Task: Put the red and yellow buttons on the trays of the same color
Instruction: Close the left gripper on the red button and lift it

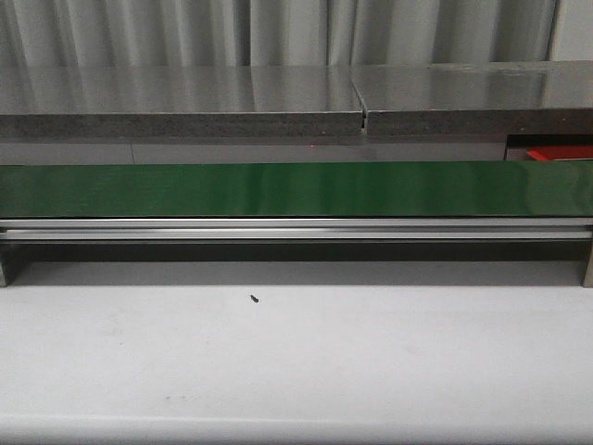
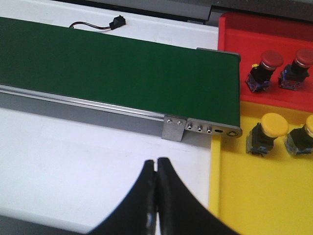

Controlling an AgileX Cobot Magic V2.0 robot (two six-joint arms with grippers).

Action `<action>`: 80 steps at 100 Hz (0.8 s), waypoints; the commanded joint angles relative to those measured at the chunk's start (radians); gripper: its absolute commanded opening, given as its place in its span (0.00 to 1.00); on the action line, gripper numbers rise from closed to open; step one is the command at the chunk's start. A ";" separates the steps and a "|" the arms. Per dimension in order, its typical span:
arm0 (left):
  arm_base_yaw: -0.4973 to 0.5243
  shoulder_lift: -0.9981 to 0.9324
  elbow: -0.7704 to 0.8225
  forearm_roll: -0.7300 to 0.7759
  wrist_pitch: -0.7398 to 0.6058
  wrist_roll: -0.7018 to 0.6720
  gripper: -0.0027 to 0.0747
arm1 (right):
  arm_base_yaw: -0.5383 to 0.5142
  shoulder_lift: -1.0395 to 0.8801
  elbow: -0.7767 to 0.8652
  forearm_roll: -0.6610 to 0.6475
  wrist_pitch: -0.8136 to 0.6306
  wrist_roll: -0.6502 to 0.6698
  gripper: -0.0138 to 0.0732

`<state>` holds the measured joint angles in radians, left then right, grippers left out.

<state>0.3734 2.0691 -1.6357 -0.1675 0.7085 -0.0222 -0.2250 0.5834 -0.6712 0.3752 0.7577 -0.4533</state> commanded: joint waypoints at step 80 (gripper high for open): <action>0.002 -0.029 -0.055 -0.025 -0.050 0.005 0.10 | 0.001 -0.001 -0.026 0.012 -0.055 -0.005 0.08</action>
<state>0.3734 2.1096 -1.6602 -0.1767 0.7000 -0.0204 -0.2250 0.5834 -0.6712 0.3752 0.7577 -0.4533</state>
